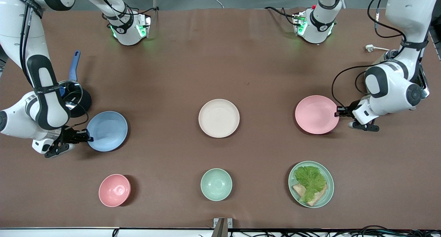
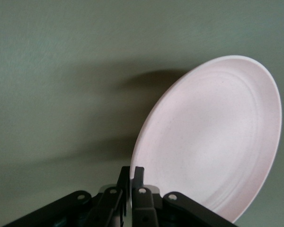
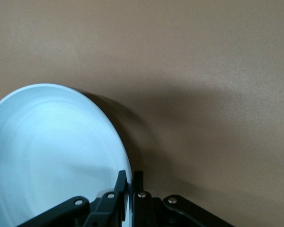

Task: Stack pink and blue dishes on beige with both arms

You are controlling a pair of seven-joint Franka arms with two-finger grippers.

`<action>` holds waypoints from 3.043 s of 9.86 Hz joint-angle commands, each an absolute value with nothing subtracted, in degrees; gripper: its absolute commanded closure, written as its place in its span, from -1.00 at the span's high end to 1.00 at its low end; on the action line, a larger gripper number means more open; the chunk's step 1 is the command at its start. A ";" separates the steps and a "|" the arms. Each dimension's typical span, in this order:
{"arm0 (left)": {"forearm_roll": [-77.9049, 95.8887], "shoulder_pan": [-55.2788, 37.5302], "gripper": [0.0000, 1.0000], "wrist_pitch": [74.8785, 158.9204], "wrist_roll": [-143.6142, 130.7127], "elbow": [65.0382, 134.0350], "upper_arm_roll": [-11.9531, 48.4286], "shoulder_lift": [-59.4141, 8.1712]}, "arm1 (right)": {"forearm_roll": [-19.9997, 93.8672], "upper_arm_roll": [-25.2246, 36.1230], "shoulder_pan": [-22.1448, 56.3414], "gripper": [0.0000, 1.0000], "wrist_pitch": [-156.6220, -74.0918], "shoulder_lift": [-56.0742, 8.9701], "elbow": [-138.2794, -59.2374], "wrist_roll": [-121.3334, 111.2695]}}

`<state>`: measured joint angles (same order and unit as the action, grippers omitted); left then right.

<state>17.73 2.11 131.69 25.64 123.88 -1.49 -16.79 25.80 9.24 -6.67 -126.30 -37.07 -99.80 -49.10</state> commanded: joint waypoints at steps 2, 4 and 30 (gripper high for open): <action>18.37 3.43 -1.00 130.51 12.71 124.37 12.86 -13.44 | 24.28 14.58 -4.58 -0.99 -109.40 -35.60 -88.90 -42.58; 18.28 3.43 -1.00 135.24 0.76 123.58 22.80 -15.63 | 21.19 14.33 -4.05 -0.99 -102.07 -32.02 -84.74 -31.44; 0.15 -1.76 1.00 100.34 2.60 94.00 5.04 -3.78 | 12.57 -26.55 8.09 1.00 -157.69 -26.40 -119.26 26.90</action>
